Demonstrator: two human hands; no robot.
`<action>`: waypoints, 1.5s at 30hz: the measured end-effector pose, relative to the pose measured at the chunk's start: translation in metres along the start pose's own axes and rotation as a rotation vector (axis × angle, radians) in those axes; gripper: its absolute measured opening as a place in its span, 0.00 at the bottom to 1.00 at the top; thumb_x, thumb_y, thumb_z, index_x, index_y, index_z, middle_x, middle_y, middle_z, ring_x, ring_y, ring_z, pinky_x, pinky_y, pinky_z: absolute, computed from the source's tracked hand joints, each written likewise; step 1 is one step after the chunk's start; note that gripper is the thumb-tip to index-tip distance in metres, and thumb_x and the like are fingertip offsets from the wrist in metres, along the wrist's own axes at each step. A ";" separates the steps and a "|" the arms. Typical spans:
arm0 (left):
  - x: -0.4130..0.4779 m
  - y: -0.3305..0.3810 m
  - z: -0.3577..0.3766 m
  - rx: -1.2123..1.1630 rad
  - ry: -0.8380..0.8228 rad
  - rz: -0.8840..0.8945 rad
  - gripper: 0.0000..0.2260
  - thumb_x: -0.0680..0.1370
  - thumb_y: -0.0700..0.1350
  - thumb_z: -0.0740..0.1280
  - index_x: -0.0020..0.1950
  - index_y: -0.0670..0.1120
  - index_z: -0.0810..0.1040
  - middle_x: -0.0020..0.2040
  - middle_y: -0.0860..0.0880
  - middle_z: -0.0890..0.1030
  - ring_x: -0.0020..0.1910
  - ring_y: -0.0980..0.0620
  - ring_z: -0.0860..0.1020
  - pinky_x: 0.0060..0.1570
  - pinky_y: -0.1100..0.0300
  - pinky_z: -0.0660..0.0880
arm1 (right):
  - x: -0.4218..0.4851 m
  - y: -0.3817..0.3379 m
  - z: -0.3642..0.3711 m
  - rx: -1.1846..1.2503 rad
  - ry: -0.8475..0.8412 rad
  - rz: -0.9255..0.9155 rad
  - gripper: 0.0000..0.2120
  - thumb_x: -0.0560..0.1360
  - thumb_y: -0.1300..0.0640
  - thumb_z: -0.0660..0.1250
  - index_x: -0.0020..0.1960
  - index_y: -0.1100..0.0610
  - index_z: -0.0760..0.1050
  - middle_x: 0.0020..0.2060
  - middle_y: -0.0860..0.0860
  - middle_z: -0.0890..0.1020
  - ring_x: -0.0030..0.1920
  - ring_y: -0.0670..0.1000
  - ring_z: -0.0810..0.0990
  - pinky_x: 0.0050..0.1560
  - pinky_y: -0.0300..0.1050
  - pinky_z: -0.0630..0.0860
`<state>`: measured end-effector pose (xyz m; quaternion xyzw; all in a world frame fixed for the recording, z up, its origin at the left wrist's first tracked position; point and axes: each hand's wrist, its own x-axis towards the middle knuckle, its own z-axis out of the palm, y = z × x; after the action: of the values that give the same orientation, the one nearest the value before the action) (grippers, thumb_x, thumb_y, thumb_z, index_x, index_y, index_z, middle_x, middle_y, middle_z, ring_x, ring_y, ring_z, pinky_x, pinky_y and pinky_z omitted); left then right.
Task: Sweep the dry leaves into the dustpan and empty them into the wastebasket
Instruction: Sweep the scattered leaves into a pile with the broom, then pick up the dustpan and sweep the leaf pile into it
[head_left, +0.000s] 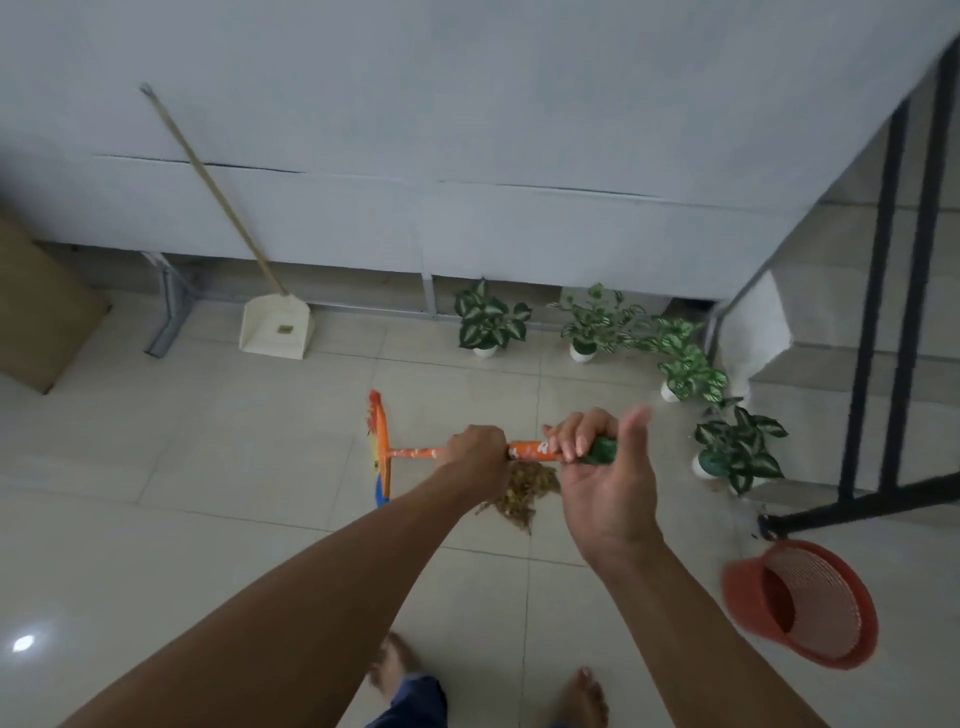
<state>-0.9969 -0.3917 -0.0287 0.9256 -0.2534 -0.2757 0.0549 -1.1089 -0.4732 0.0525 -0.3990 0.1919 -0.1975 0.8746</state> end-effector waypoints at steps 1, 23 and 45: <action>-0.002 -0.023 -0.008 -0.005 0.017 -0.021 0.05 0.79 0.45 0.63 0.52 0.45 0.77 0.52 0.45 0.80 0.51 0.42 0.80 0.45 0.53 0.74 | 0.004 0.008 0.016 0.058 -0.040 0.058 0.32 0.62 0.25 0.67 0.27 0.56 0.72 0.27 0.52 0.70 0.35 0.54 0.69 0.63 0.52 0.68; 0.037 -0.333 -0.095 -0.017 0.145 0.026 0.15 0.78 0.50 0.65 0.62 0.45 0.70 0.58 0.45 0.76 0.54 0.42 0.79 0.47 0.51 0.73 | 0.139 0.193 0.261 -0.686 -0.091 1.115 0.01 0.77 0.65 0.61 0.47 0.63 0.71 0.31 0.54 0.74 0.21 0.43 0.71 0.16 0.32 0.66; 0.281 -0.600 -0.359 -0.526 0.468 -0.224 0.13 0.78 0.47 0.66 0.61 0.44 0.75 0.55 0.47 0.82 0.52 0.47 0.78 0.50 0.56 0.75 | 0.369 0.245 0.415 -1.038 0.080 0.957 0.05 0.75 0.69 0.60 0.42 0.65 0.73 0.32 0.54 0.75 0.18 0.43 0.71 0.17 0.33 0.67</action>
<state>-0.3383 -0.0266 -0.0068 0.9399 -0.0517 -0.1163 0.3168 -0.5443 -0.2514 0.0499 -0.6289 0.4477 0.3110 0.5543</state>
